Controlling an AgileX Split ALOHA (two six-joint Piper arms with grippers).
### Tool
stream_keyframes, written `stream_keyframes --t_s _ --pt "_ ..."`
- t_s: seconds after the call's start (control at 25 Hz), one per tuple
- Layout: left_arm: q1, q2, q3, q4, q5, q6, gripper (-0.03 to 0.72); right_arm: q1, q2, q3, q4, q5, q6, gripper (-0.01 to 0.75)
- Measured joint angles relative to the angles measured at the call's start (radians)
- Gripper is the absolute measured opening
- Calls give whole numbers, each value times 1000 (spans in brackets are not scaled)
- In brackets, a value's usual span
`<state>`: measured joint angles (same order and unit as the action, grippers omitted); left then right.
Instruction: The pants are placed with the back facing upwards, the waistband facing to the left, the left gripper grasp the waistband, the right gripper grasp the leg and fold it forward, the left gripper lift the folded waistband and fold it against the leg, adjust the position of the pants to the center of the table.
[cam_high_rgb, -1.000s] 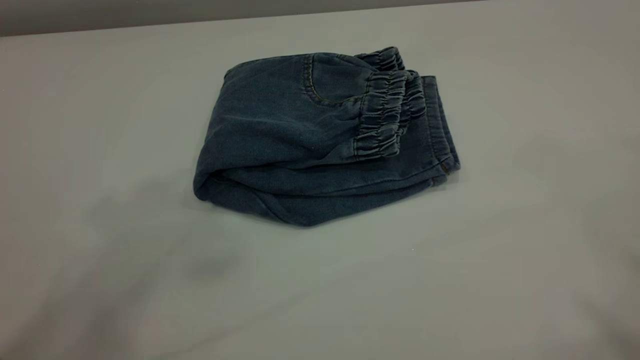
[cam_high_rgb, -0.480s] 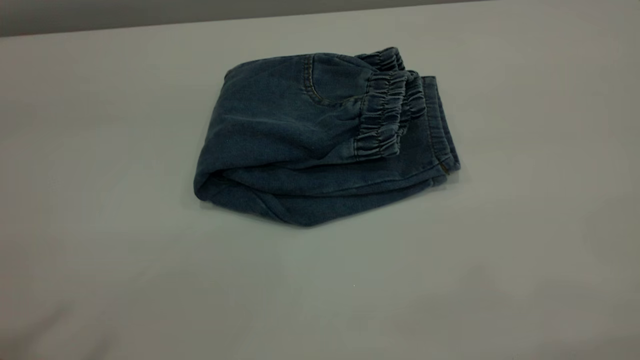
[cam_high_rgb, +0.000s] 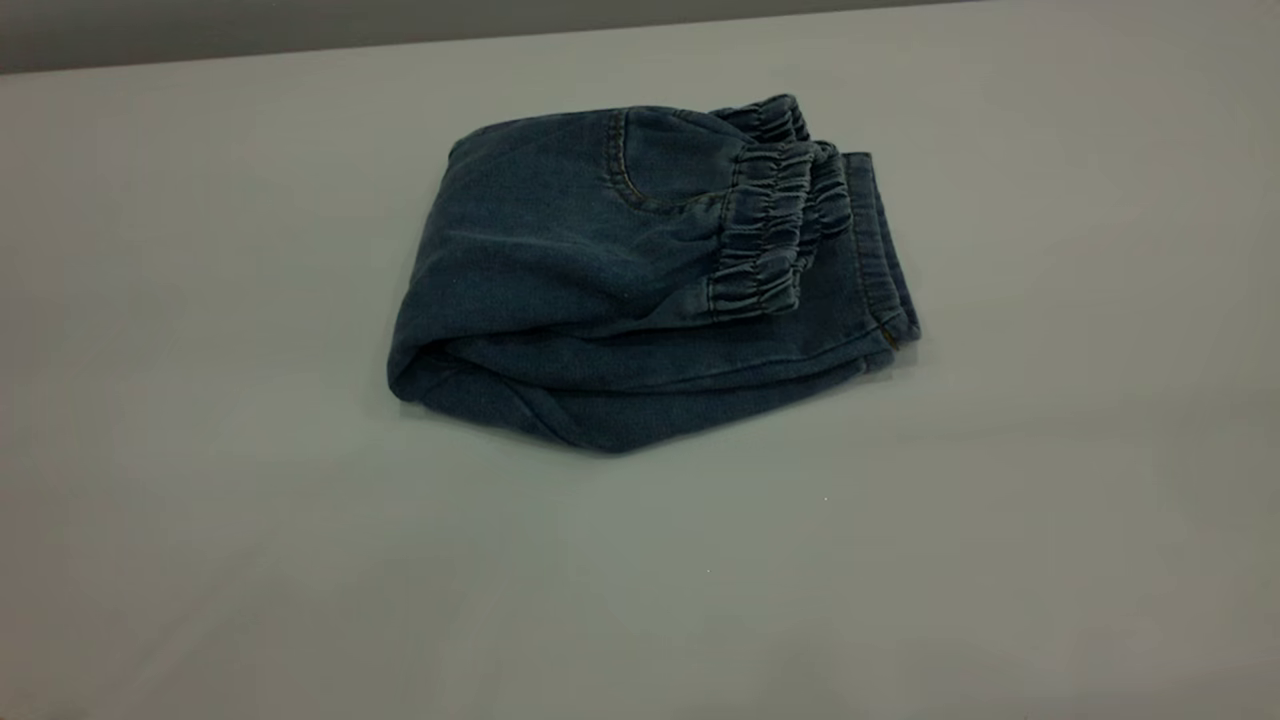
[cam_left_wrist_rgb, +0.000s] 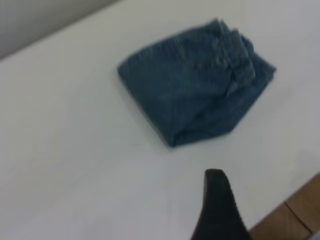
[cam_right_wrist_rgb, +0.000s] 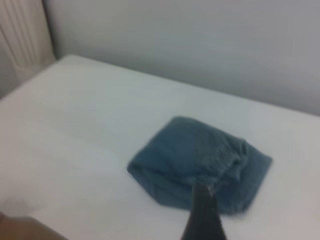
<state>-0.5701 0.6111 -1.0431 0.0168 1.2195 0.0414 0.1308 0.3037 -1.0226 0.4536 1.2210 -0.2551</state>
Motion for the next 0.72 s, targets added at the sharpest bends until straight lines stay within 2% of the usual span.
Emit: stream_keyframes --t_s 0.28,0.48,0.72 --pt "0 -97 149 -2 1 -25 433 0 -138 221 -97 -1 10 447" --pt "0 -146 218 0 1 -25 433 0 -221 367 -187 -48 37 447" --pt "0 -147 287 -17 -1 -28 433 0 -260 460 -248 -79 44 447"
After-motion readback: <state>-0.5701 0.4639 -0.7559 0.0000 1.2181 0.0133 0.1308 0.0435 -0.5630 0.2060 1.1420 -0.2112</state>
